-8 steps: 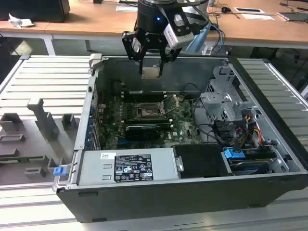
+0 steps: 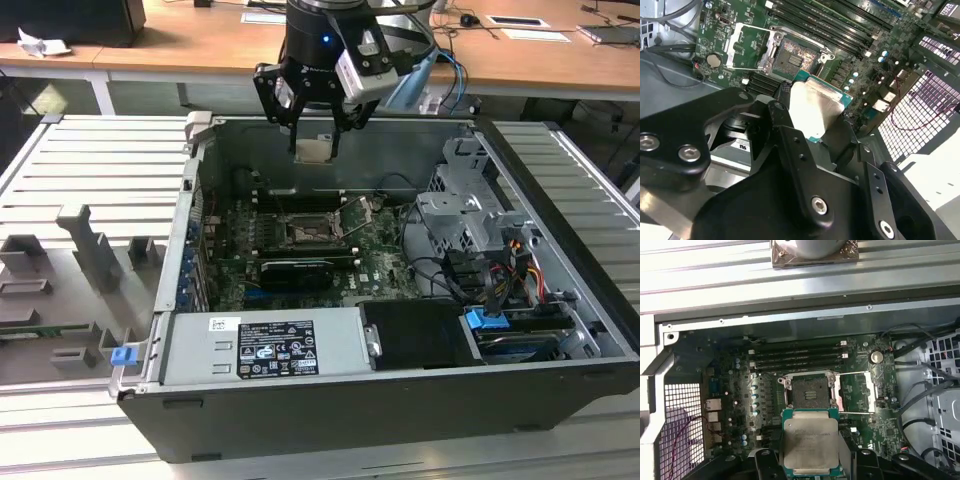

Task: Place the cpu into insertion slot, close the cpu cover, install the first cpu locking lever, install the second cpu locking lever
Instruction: 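Place the cpu into insertion slot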

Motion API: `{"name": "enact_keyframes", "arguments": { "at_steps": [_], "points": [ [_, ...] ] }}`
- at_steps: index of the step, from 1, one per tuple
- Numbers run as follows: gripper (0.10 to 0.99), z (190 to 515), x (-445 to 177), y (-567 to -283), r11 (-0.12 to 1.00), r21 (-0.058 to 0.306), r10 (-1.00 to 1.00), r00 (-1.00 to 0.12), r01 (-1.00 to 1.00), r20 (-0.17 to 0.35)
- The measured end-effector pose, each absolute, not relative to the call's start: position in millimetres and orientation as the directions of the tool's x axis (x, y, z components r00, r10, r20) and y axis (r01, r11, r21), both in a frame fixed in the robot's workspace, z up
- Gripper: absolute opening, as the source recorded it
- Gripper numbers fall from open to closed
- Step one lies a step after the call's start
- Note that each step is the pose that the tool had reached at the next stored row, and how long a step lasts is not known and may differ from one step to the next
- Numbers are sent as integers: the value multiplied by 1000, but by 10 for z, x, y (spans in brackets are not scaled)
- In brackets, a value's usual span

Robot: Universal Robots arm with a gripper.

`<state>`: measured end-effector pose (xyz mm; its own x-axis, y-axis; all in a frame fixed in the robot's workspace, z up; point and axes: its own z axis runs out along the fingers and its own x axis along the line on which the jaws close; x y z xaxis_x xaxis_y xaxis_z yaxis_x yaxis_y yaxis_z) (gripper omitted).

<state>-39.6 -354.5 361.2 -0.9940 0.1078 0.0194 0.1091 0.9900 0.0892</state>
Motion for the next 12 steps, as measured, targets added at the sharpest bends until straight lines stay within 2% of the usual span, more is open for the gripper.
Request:
{"name": "enact_keyframes", "arguments": {
  "at_steps": [7, 12],
  "points": [
    [529, 3538, -396, -3544, 986, 89, 139, -990, 140, 19],
    [529, 3464, -396, -3544, 963, 89, 253, -967, 254, 19]
  ]
}}
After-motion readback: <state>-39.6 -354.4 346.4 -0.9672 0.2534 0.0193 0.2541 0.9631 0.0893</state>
